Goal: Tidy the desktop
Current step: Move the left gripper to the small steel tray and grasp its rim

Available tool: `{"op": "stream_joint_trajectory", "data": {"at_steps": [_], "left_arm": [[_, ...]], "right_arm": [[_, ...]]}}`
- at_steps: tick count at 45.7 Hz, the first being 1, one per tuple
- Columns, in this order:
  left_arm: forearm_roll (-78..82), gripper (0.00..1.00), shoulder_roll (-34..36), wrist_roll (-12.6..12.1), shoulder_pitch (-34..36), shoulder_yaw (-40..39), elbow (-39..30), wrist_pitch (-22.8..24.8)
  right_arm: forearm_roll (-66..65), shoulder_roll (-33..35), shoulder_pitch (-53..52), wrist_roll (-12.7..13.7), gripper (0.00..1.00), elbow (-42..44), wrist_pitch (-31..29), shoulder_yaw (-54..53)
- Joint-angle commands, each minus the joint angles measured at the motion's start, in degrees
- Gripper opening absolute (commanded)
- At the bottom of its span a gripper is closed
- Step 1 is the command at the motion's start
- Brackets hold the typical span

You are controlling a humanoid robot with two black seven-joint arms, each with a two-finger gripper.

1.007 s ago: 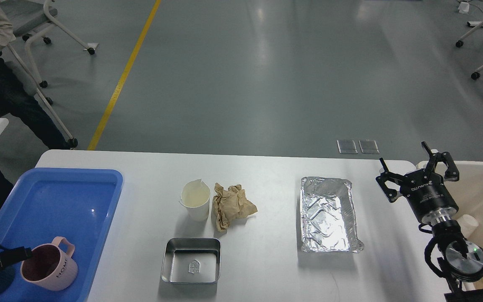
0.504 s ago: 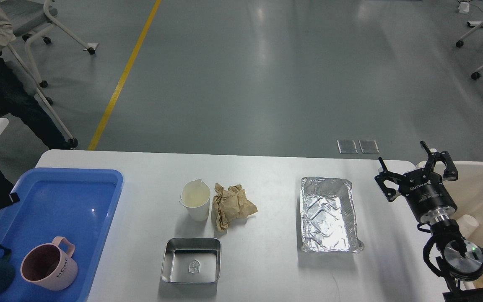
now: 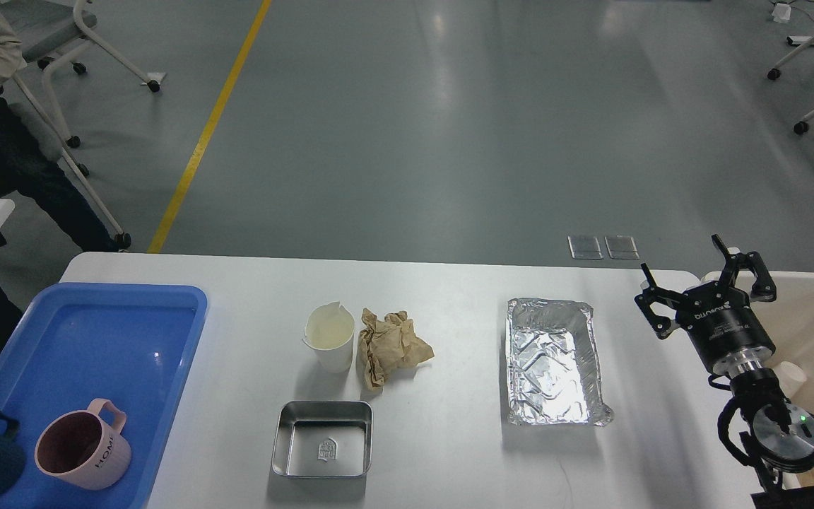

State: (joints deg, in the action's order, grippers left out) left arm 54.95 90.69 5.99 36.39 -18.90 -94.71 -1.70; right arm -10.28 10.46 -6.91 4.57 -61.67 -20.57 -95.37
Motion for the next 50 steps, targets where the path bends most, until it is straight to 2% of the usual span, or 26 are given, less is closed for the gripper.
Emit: {"op": "stream_joint_trajectory", "data": {"at_steps": [1, 10, 18, 25, 29, 32, 40, 43, 50], "left_arm": [[-1.51, 0.87, 0.98, -0.02, -0.09, 1.67, -0.04, -1.37], [-2.57, 0.87, -1.30, 0.07, -0.09, 2.20, 0.23, -1.99], [-2.66, 0.87, -4.55, -0.19, 0.00, 1.85, 2.07, -0.67], [-2.57, 0.87, -14.39, -0.37, 2.71, 1.50, 7.34, 3.81], [-2.57, 0.94, -18.96, -0.37, 4.48, 2.02, 9.28, 6.44], [-2.57, 0.96, -21.51, -0.37, 4.74, 2.02, 9.63, 7.67], [-1.51, 0.96, -28.55, -1.16, 4.83, 3.78, 9.90, 8.47], [-1.34, 0.96, -29.52, -2.04, 5.09, 6.15, 10.68, 8.56], [-0.81, 0.96, -31.10, -2.21, 5.45, 10.72, 12.44, 8.47]], "right_arm": [[-0.09, -0.09, -0.30, 0.00, 1.00, 0.06, 0.00, 0.00], [-0.62, -0.18, -0.57, 0.00, 1.00, -0.03, 0.09, 0.09], [-0.97, -0.09, -0.48, 0.00, 1.00, -0.03, 0.09, 0.09], [-0.97, -0.09, -0.30, 0.00, 1.00, -0.03, 0.09, 0.09], [-0.97, -0.09, -0.13, 0.00, 1.00, -0.03, 0.09, 0.09], [-0.97, 0.00, -0.04, 0.00, 1.00, -0.03, 0.09, 0.09], [-0.97, -0.09, -0.04, 0.00, 1.00, -0.03, 0.09, 0.09], [-0.97, 0.00, -0.04, 0.00, 1.00, -0.03, 0.09, 0.09], [-0.97, -0.09, -0.04, 0.00, 1.00, -0.03, 0.09, 0.09]]}}
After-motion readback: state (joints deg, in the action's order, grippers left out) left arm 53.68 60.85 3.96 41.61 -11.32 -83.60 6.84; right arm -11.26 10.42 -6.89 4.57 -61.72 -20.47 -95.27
